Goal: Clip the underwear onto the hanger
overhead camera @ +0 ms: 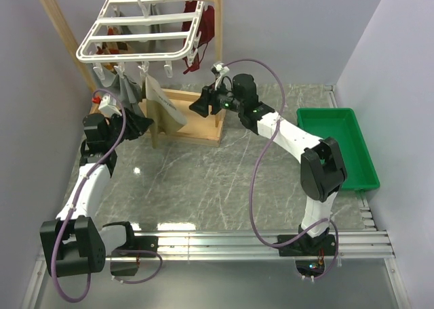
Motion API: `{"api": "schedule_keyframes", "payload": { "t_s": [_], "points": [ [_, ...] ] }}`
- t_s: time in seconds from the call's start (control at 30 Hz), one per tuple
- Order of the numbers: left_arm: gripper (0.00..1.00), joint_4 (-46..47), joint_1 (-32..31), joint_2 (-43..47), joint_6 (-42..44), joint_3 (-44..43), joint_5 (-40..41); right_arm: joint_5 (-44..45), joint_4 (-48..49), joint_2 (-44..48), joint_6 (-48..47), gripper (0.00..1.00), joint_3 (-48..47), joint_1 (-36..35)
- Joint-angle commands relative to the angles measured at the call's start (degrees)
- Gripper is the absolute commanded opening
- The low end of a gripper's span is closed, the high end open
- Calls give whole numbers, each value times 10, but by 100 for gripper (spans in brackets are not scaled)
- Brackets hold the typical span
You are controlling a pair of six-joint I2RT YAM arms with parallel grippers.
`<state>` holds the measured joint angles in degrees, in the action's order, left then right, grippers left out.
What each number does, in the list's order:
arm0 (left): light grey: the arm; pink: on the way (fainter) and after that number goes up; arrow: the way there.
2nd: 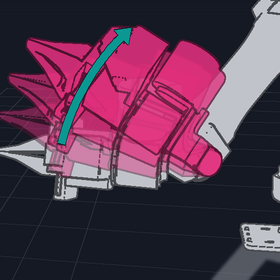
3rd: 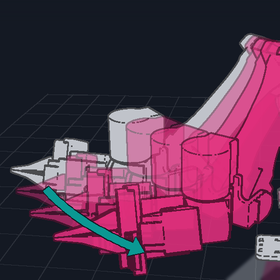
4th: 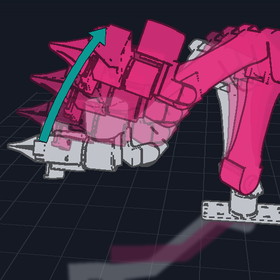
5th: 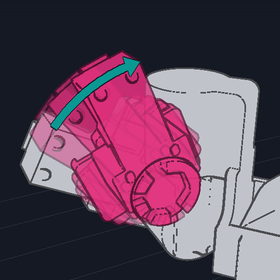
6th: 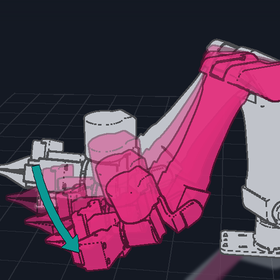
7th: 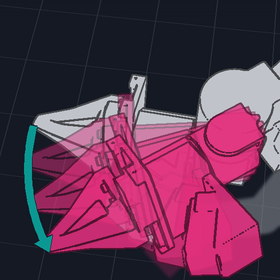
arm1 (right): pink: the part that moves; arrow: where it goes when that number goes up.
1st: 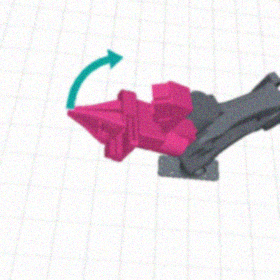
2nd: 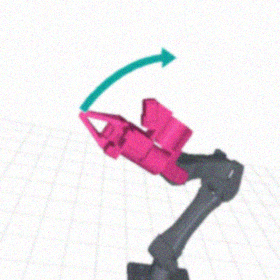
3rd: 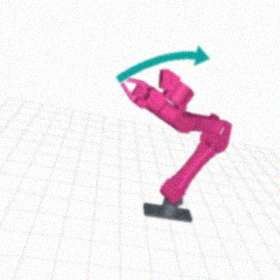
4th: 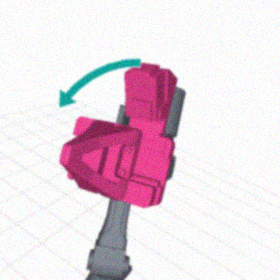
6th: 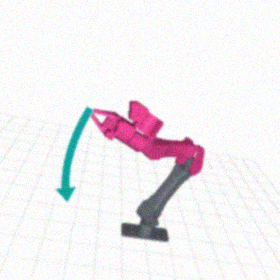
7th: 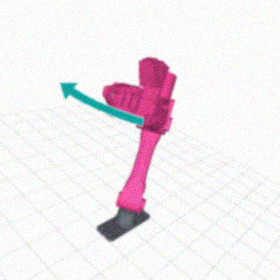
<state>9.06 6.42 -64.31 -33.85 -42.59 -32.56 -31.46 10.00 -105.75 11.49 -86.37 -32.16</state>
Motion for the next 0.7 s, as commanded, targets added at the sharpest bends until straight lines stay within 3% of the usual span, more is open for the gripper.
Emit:
{"api": "schedule_keyframes", "payload": {
  "t_s": [0.0, 0.07, 0.23, 0.37, 0.67],
  "points": [
    [35, -19, 2, 12, 40, -34, 46, 13, 61, -8, 41, 66, -19, -3],
    [26, -31, 2, 5, 47, -43, 62, 20, 69, -17, 73, 68, -19, -3],
    [20, -38, 1, -5, 63, -57, 71, 31, 85, -59, 143, 71, -38, -5],
    [19, -48, 2, -20, 65, -67, 80, 34, 84, -98, 203, 72, -65, -10],
    [18, -48, 1, -44, 63, -86, 71, 58, 80, -149, 229, 68, -87, -42]
  ]
}}
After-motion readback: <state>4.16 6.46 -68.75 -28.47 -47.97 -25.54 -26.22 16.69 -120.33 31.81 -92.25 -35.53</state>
